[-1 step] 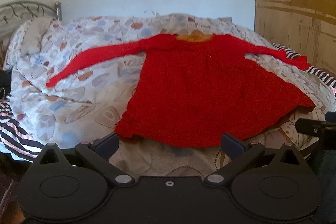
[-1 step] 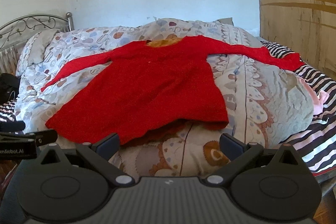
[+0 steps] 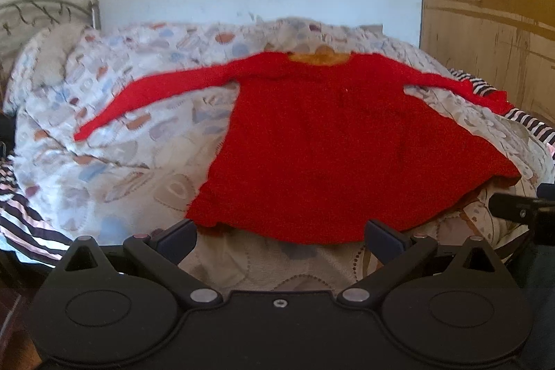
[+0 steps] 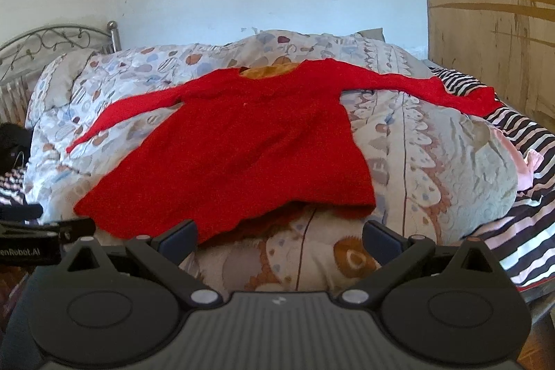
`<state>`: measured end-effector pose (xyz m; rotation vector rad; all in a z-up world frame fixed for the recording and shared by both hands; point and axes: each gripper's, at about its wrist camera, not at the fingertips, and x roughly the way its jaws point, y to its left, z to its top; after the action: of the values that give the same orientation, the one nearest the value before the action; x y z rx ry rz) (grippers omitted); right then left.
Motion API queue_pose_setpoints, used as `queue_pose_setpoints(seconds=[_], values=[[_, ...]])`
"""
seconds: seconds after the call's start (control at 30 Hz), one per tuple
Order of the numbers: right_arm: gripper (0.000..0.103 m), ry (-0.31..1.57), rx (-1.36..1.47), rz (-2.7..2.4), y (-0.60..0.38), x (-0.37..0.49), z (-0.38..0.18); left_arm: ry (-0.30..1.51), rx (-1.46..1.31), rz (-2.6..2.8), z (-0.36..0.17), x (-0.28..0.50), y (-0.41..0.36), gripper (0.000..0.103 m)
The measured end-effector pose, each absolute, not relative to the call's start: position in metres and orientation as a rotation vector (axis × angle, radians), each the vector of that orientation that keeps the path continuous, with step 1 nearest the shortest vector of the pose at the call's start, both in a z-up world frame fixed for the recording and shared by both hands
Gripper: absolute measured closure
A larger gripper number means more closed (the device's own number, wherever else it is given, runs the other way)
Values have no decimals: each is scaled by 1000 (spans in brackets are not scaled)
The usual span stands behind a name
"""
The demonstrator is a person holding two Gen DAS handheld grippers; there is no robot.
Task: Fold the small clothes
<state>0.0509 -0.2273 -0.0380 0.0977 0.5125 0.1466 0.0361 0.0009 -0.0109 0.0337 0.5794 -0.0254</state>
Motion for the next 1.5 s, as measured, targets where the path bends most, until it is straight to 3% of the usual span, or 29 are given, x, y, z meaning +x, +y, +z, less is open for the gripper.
queue_pose_setpoints(seconds=[0.53,1.13,1.5], values=[[0,457,144,188,-258,113,-2,610,78,-33,20,125,-31,1],[0,487,155,-171,-397,262,-12,592,141,21,36,276,-59,0],[0,422,217,-241,-489,338,-50,583,109,15,4,350,-77,0]])
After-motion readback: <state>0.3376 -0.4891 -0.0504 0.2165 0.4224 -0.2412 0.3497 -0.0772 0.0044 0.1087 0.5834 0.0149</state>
